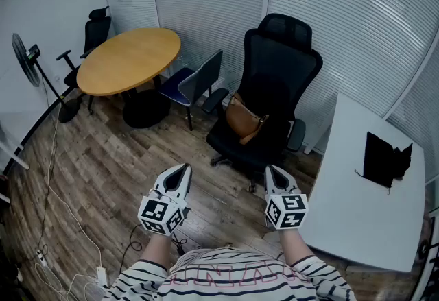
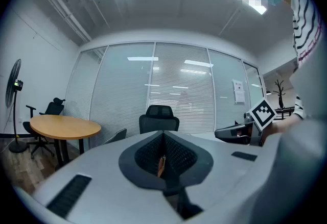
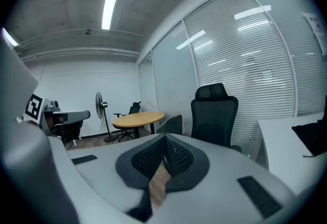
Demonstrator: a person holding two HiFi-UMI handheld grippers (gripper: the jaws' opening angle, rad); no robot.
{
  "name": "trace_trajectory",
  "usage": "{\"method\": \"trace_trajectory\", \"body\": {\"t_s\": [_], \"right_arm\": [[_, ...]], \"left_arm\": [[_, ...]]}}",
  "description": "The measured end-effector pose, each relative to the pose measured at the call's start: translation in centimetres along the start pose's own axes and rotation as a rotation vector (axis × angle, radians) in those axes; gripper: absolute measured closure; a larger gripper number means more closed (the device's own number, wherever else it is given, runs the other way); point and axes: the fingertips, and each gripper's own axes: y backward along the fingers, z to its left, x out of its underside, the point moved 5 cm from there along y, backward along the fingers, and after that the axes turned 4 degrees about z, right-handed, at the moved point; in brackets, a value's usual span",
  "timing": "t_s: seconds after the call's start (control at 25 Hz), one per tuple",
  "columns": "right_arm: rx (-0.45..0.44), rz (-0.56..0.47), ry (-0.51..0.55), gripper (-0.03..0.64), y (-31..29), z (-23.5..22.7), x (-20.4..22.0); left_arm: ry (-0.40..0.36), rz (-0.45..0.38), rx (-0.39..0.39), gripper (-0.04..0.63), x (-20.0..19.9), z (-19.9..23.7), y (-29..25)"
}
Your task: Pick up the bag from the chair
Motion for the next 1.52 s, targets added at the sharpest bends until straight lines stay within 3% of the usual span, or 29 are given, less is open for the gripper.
{"method": "trace_trajectory", "body": {"t_s": [0.16, 0.32, 0.52, 0.56, 0.6, 0.64, 0.68, 1.52], "right_arm": [[-0.029, 0.000, -0.009, 0.590, -0.3, -1.3, 0.5], [-0.125, 0.020, -0.069, 0.589, -1.6, -1.5, 0.7], [-0.111, 0.005, -0.105, 0.578, -2.8, -2.2, 0.9], [-0.108, 0.003, -0.120, 0.567, -3.2, -2.4, 1.0], [-0.108, 0.005, -0.136, 0.534, -3.6, -2.7, 1.0], [-0.107, 0.009, -0.150, 0.467, -4.1, -2.9, 1.1], [-0.103, 0.016, -0.159, 0.442, -4.7, -3.1, 1.1], [0.208, -0.005, -0.311, 0.442, -20.0, -1.6, -2.6]], "left_arm": [[-0.014, -0.003, -0.017, 0.571, 0.6, -1.1, -1.0], [0.017, -0.024, -0.041, 0.569, 1.2, -1.3, -2.1], [0.055, 0.007, -0.036, 0.559, 2.0, -0.9, -3.9], [0.070, 0.010, -0.026, 0.530, 2.3, -0.7, -4.3], [0.084, 0.014, -0.016, 0.456, 2.5, -0.4, -4.9], [0.095, 0.019, -0.006, 0.406, 2.8, 0.0, -5.4], [0.100, 0.027, 0.003, 0.403, 3.0, 0.4, -6.0], [0.042, 0.098, 0.252, 0.403, -0.1, 18.8, -20.0]]}}
